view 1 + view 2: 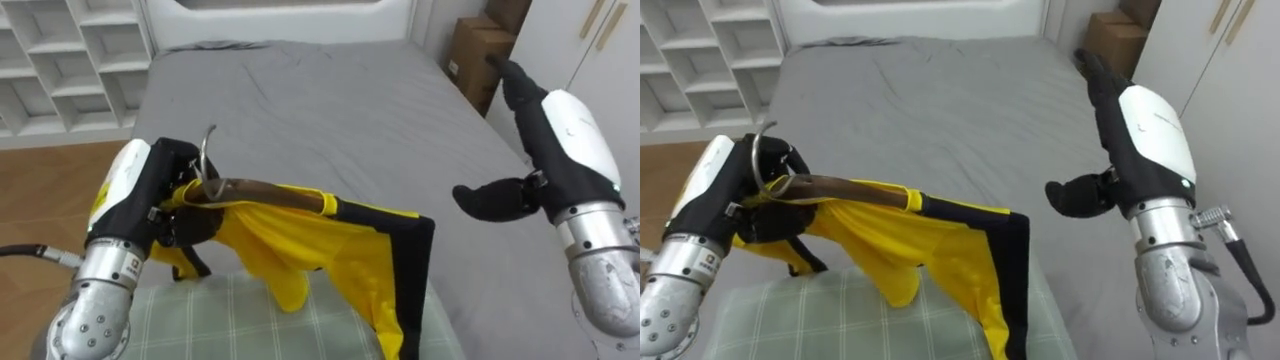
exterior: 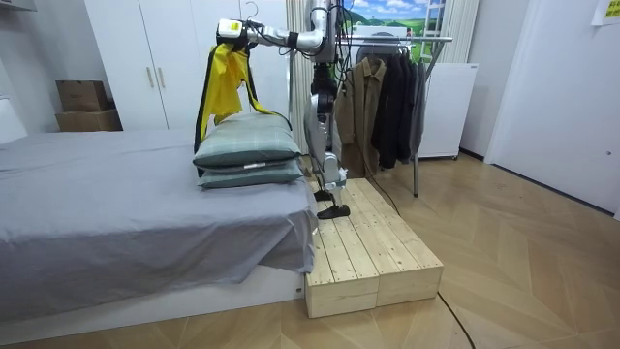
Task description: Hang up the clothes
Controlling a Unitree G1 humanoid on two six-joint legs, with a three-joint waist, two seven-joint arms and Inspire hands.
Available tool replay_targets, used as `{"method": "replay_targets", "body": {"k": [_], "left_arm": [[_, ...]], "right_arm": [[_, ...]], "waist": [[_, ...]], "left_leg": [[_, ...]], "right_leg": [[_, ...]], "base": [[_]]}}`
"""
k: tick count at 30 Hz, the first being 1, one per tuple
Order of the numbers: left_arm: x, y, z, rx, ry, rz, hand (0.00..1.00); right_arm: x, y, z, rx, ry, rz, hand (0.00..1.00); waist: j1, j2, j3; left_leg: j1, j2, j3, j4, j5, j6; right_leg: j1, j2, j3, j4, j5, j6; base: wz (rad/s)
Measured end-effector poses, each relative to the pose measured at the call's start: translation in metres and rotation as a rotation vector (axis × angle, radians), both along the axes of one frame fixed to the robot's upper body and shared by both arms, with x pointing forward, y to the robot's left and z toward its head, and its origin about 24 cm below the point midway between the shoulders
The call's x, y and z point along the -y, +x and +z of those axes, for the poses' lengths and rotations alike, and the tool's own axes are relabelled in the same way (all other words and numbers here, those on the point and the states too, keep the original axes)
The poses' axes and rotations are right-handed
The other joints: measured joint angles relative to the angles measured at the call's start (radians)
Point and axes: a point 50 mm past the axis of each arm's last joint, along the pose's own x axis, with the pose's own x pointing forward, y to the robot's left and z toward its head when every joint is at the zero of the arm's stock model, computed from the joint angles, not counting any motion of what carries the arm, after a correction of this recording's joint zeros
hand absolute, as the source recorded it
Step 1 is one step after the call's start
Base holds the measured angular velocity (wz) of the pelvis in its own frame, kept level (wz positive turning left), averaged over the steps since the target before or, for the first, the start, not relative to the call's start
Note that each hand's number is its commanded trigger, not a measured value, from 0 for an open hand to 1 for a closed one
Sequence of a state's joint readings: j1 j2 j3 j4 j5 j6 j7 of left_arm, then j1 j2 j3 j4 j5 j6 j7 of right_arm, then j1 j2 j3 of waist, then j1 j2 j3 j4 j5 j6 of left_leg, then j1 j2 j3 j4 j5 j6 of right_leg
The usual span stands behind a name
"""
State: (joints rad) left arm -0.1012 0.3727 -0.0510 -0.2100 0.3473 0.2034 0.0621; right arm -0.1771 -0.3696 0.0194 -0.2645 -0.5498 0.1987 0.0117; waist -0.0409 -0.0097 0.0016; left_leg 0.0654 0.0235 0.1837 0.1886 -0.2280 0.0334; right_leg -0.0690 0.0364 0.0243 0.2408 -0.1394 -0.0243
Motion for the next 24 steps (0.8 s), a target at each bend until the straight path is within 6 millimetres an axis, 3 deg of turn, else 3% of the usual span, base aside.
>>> {"method": "replay_targets", "body": {"k": [10,14,24], "left_arm": [[0.001,0.0,0.0,-0.002,-0.008,-0.003,1.0],[0.001,0.0,0.0,-0.002,0.0,-0.002,1.0],[0.007,0.0,-0.004,-0.027,0.055,-0.032,1.0]], "right_arm": [[-0.005,0.001,-0.005,-0.096,-0.02,0.067,0.0],[-0.012,0.001,-0.01,-0.139,-0.022,0.114,0.0],[-0.029,0.0,-0.021,-0.244,0.004,0.234,0.0]], "waist": [[0.016,0.005,0.0029],[0.022,0.01,0.0064],[0.032,0.01,0.0062]], "left_leg": [[0.0,0.0,-0.012,0.0,0.0,0.0],[-0.003,-0.001,-0.023,0.0,0.0,-0.001],[-0.002,-0.001,-0.034,-0.001,0.001,-0.001]], "right_leg": [[0.006,-0.002,-0.01,-0.005,0.001,-0.001],[0.008,-0.004,-0.019,-0.006,0.001,-0.001],[0.02,-0.005,-0.029,-0.02,0.001,-0.001]], "base": [[0.03],[0.08],[0.02]]}}
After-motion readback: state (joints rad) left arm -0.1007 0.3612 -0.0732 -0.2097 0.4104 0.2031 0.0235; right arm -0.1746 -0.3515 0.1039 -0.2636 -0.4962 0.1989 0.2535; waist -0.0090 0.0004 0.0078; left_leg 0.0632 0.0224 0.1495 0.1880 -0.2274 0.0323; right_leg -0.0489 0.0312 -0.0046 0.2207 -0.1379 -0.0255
